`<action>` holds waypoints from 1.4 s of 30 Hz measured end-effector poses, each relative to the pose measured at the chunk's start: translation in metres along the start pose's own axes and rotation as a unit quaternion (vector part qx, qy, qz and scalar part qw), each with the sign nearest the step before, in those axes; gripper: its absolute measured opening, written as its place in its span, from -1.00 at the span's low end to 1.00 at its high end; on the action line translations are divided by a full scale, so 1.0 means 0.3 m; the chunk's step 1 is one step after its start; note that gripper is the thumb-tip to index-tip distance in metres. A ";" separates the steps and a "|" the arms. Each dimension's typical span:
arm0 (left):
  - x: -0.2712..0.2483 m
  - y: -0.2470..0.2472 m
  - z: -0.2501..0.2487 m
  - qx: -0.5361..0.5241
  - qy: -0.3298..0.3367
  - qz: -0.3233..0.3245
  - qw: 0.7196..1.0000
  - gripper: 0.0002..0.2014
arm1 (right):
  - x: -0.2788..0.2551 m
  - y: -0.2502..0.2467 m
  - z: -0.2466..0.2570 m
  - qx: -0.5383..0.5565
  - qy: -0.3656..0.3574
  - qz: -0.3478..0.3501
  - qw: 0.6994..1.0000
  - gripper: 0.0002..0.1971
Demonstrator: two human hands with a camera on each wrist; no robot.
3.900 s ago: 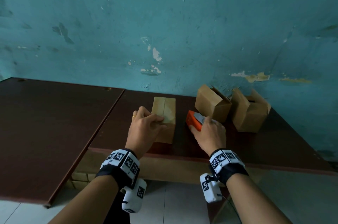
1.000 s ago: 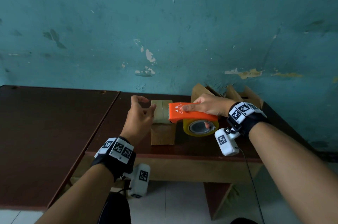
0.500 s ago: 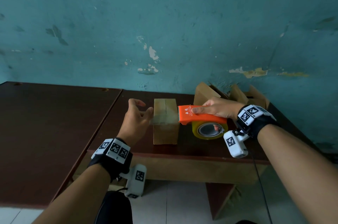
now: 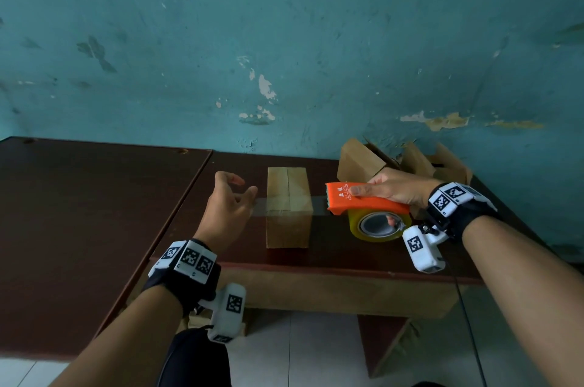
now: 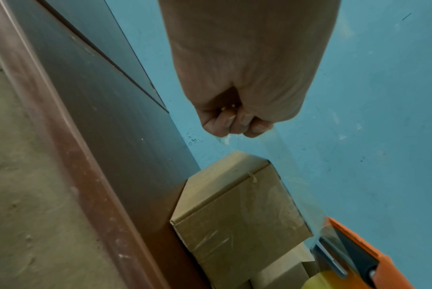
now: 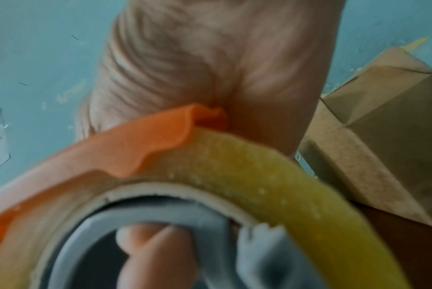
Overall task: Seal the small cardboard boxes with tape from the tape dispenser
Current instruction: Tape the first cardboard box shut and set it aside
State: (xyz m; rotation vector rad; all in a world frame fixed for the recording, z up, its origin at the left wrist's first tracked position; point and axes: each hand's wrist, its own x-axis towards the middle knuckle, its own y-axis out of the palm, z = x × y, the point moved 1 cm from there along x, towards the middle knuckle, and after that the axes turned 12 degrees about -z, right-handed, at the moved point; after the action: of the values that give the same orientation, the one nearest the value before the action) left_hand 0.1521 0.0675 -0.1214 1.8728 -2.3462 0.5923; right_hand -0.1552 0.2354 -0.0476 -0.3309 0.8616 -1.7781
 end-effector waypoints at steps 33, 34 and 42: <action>-0.063 0.062 0.024 -0.014 -0.079 0.033 0.996 -0.65 | 0.054 0.088 -0.134 0.052 0.030 0.000 0.998 0.14; -0.064 0.063 0.018 -0.026 -0.094 0.042 0.994 -0.56 | 0.056 0.090 -0.135 0.050 0.029 -0.001 0.998 0.13; -0.027 0.072 0.021 0.083 -0.147 0.087 0.982 -0.05 | 0.047 0.096 -0.122 0.055 0.029 -0.008 0.998 0.19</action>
State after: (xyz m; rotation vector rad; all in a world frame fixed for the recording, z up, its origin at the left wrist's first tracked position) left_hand 0.1347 0.0765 -0.1349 1.9558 -2.7485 0.5779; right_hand -0.1622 0.2324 -0.0958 -0.2157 0.7999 -1.8489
